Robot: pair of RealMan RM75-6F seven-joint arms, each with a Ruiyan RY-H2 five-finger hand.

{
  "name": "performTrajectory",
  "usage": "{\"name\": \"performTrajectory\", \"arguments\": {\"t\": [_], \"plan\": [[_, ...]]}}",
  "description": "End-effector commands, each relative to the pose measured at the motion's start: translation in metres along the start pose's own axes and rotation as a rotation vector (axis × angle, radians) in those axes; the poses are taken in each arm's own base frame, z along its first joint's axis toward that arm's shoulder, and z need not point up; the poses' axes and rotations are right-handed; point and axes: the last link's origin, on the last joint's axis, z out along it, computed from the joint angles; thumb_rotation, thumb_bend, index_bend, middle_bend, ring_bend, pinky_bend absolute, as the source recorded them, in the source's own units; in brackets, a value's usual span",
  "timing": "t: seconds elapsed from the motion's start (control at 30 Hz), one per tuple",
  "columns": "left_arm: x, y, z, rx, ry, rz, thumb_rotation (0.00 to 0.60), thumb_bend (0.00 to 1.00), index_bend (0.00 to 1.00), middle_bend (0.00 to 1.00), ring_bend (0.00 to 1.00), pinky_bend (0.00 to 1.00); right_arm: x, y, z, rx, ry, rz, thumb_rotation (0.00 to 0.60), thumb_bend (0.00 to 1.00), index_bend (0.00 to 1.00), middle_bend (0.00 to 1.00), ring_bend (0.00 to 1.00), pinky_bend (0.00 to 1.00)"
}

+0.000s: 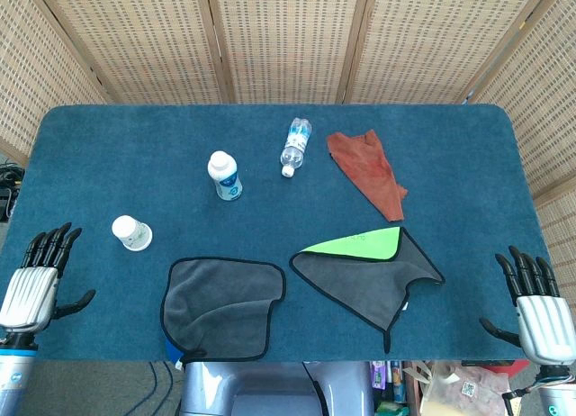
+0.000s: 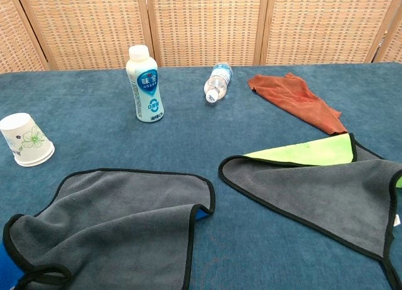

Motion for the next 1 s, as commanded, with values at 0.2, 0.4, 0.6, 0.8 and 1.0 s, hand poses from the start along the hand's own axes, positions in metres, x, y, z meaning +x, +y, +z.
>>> {"name": "performTrajectory", "arguments": {"t": [0.2,0.4,0.6,0.8,1.0], "plan": [[0.0006,0.0005,-0.0009,-0.001,0.007,-0.004,0.6,0.24,0.0,0.0,0.0,0.0,0.0001,-0.0006,-0.0013,0.004,-0.001,0.0,0.6,0.12,0.0,0.0,0.0,0.0],[-0.0004,0.0007,0.0005,-0.005,0.006,-0.005,0.6,0.24,0.0,0.0,0.0,0.0,0.0005,-0.0007,-0.0004,0.001,0.002,0.001,0.6,0.12,0.0,0.0,0.0,0.0],[-0.0006,0.0006,0.0009,-0.002,0.004,-0.006,0.6,0.24,0.0,0.0,0.0,0.0,-0.0002,-0.001,-0.0009,0.002,-0.003,-0.004,0.6,0.12,0.0,0.0,0.0,0.0],[0.0011,0.0047,0.0001,-0.017,0.017,-0.014,0.6,0.24,0.0,0.0,0.0,0.0,0.0022,-0.0001,-0.0028,0.0,0.006,0.001,0.6,0.12,0.0,0.0,0.0,0.0],[0.0046,0.0022,0.0083,0.0,0.012,-0.014,0.6,0.24,0.0,0.0,0.0,0.0,0.0021,0.0015,-0.0016,-0.007,0.005,0.004,0.6,0.12,0.0,0.0,0.0,0.0]]}}
